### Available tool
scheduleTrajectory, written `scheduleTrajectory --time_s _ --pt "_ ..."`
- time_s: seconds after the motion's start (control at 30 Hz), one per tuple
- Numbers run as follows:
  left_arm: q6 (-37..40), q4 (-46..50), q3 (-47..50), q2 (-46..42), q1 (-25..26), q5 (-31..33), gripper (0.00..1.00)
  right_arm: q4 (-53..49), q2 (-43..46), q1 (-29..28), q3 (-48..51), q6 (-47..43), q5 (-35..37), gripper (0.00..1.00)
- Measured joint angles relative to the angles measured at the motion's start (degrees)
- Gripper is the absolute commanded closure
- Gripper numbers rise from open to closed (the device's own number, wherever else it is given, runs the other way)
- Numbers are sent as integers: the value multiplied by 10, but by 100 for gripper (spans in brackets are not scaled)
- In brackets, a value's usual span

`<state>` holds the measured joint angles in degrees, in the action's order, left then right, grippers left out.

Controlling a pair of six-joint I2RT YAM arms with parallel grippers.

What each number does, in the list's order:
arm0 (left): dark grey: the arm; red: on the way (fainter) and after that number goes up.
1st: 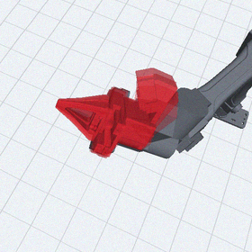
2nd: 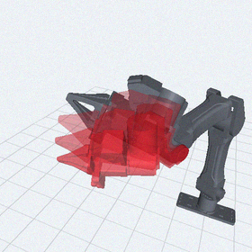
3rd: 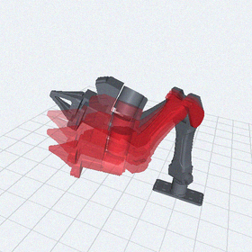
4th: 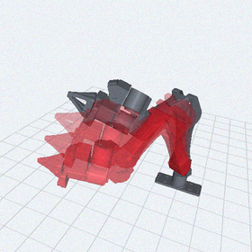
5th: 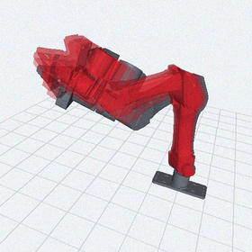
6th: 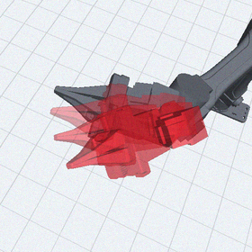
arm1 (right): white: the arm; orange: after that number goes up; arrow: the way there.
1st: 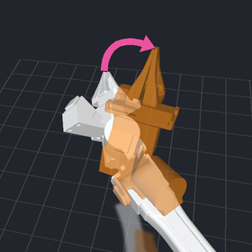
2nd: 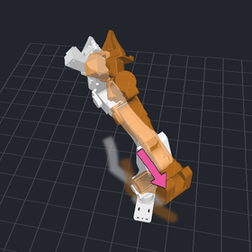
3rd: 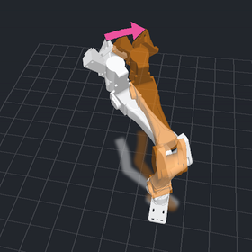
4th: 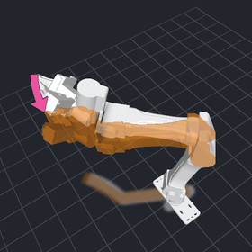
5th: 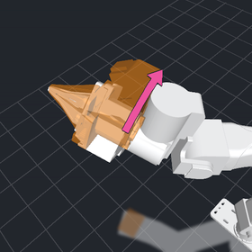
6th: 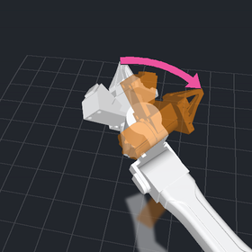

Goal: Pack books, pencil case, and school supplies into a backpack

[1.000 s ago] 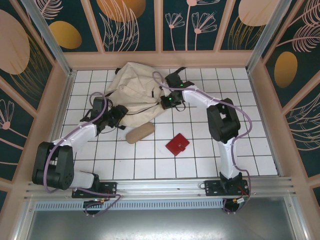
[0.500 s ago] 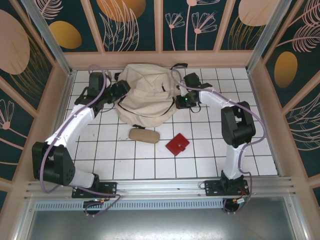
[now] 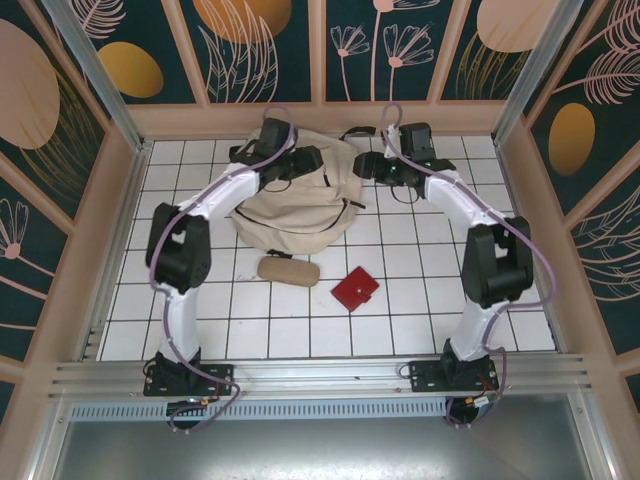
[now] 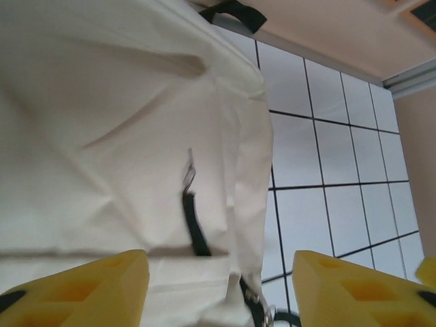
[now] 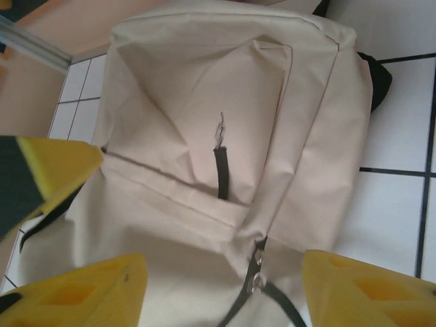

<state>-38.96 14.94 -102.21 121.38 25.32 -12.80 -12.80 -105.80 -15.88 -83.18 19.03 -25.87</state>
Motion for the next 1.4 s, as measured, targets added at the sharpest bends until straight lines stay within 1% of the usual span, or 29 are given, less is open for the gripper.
scheduleTrajectory --time_s 0.1,0.2,0.3,0.4,0.53,0.87,0.9,0.97,1.07,1.17,1.2,1.27,1.33,1.4 --pt "0 2 -59 60 9 3 49 27 -67 0 -27 39 -12 45" --pt "-2 3 -85 96 9 2 53 35 -122 0 -44 63 -26 48" --pt "-5 3 -101 121 9 2 56 38 -158 0 -59 79 -39 50" --pt "-11 3 -102 132 8 2 59 44 -178 -1 -74 88 -55 55" --pt "-16 3 -103 141 8 2 60 55 -204 -1 -111 97 -74 58" --pt "-27 3 -111 153 8 -10 65 64 -279 -7 -183 100 -120 56" --pt "-28 3 -115 156 8 -9 67 62 -287 -7 -194 99 -123 56" --pt "-30 5 -123 163 6 -14 70 60 -295 -8 -205 99 -130 60" --pt "-32 7 -130 172 5 -21 71 62 -302 -8 -210 102 -143 68" --pt "-33 7 -130 174 5 -24 72 66 -304 -8 -210 111 -157 78" --pt "-33 7 -130 174 4 -28 73 69 -304 -8 -210 114 -161 83" --pt "-33 7 -130 174 4 -32 75 74 -304 -8 -210 120 -165 90" --pt "-34 6 -128 174 3 -36 79 78 -304 -8 -210 128 -167 96" --pt "-38 -1 -121 174 2 -38 82 83 -304 -8 -209 135 -167 100"
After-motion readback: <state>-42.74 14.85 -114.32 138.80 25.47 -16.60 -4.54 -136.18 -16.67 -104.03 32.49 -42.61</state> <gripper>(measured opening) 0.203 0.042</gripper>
